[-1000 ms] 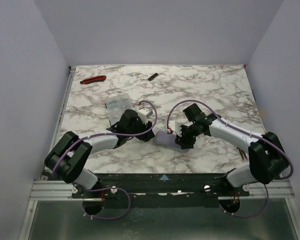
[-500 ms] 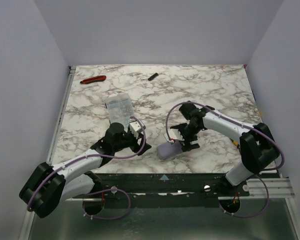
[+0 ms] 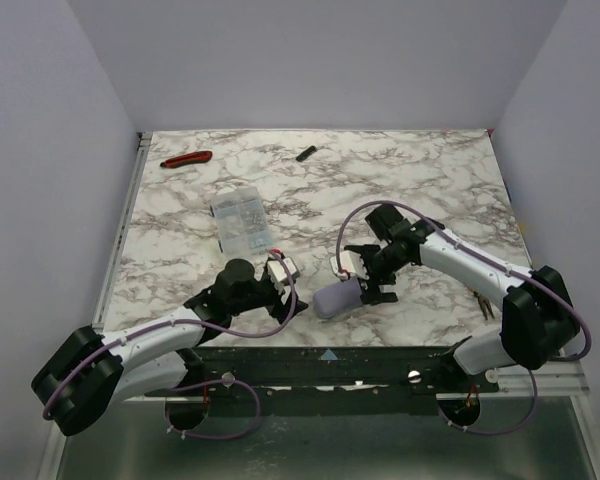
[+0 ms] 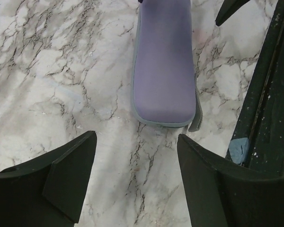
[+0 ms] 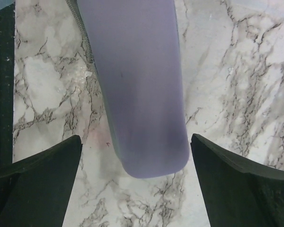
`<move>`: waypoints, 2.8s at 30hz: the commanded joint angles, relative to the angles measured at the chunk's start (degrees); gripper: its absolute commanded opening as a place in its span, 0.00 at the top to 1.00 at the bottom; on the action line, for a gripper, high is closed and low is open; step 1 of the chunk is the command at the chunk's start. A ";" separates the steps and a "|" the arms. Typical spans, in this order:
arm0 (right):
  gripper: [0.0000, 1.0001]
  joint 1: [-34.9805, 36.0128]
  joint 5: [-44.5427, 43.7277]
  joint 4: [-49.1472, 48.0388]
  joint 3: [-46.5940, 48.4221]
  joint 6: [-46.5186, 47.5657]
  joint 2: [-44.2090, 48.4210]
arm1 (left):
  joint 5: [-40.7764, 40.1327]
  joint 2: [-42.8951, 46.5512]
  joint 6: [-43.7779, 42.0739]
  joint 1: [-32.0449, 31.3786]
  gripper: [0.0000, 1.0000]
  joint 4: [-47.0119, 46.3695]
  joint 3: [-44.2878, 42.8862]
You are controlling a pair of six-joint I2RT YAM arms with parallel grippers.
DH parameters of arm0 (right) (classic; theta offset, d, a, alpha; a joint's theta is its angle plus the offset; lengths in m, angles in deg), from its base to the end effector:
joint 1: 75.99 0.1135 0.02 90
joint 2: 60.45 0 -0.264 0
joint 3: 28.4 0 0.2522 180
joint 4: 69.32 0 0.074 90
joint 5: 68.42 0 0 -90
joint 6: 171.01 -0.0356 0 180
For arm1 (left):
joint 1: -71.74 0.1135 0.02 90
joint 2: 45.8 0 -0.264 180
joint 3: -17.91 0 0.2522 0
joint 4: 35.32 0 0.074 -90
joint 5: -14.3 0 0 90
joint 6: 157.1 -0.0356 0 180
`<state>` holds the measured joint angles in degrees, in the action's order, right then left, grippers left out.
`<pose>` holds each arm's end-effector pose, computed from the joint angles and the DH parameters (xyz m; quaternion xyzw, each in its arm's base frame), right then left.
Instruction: Open the umbrella
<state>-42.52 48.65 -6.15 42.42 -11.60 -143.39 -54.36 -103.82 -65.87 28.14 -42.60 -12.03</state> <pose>0.2088 0.1574 0.2203 -0.7727 0.5776 0.1824 0.1900 0.1380 -0.1493 0.1807 0.3904 0.7162 -0.3537 0.4578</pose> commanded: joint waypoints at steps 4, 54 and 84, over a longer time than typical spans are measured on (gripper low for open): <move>0.03 0.61 -1.71 -11.37 -8.44 -0.13 -1.16 | -0.86 -2.08 -5.20 -2.46 0.37 -2.08 0.28; 0.62 -13.50 2.20 -1.16 -10.02 26.74 -1.74 | -11.16 -37.48 -5.56 -15.29 0.64 -28.18 -10.26; 0.68 -13.42 1.10 5.58 -11.14 58.73 -3.64 | -11.80 -33.61 -10.64 -12.30 1.00 -23.69 -9.80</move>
<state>-56.46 49.15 -7.42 32.23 33.86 -144.88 -64.87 -137.72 -74.48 14.24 -65.33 -20.41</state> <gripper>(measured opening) 0.613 0.009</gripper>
